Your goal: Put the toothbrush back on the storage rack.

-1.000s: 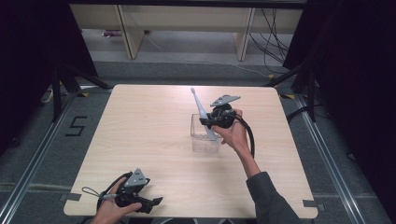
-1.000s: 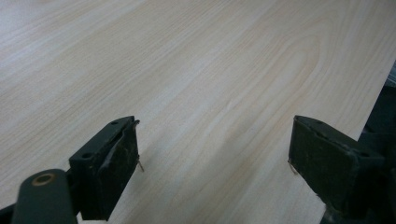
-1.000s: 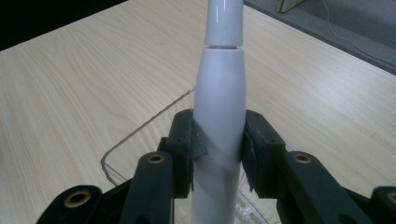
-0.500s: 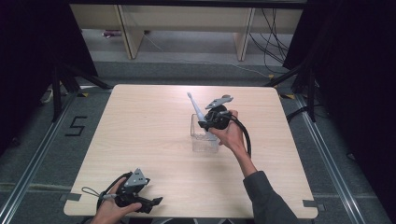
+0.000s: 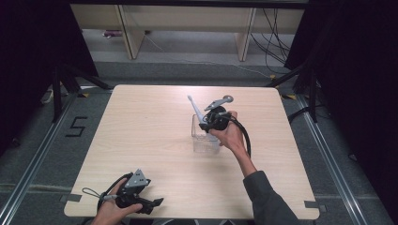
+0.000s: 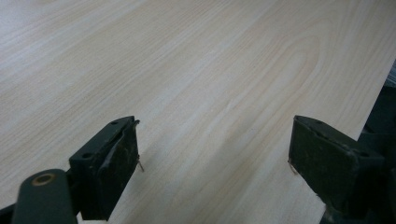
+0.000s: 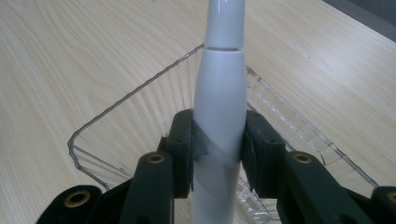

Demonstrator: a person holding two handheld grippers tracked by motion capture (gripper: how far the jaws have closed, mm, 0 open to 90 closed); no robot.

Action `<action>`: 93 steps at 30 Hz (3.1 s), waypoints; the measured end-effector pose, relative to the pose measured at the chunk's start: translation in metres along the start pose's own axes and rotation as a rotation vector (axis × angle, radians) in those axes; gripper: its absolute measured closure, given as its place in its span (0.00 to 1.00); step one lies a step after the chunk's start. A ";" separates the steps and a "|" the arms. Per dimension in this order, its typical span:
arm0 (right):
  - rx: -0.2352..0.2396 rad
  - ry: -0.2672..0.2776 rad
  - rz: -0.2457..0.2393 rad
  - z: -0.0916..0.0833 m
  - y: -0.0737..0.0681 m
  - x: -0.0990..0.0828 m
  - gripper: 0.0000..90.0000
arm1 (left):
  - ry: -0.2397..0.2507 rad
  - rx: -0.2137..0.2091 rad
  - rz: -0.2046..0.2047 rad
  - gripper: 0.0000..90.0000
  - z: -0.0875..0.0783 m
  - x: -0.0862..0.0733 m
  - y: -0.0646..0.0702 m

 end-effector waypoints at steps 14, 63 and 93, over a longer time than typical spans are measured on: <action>-0.010 -0.027 -0.036 0.007 -0.001 -0.001 0.74 | 0.006 -0.004 -0.004 0.17 0.000 0.000 0.001; 0.002 0.017 0.010 -0.009 -0.003 0.002 0.62 | 0.002 -0.003 -0.012 0.17 0.001 0.000 0.001; 0.021 0.101 0.053 -0.035 -0.002 -0.004 0.45 | 0.011 -0.006 -0.020 0.17 0.001 0.000 0.002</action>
Point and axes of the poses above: each handheld gripper's, and its own axes: z roughly forward along the jaws, x roughly out of its top, y roughly to its right, the point moved 2 cm from there along z, roughly forward along the jaws, and after that the axes turned 7 degrees about z, right-handed, at the moved point
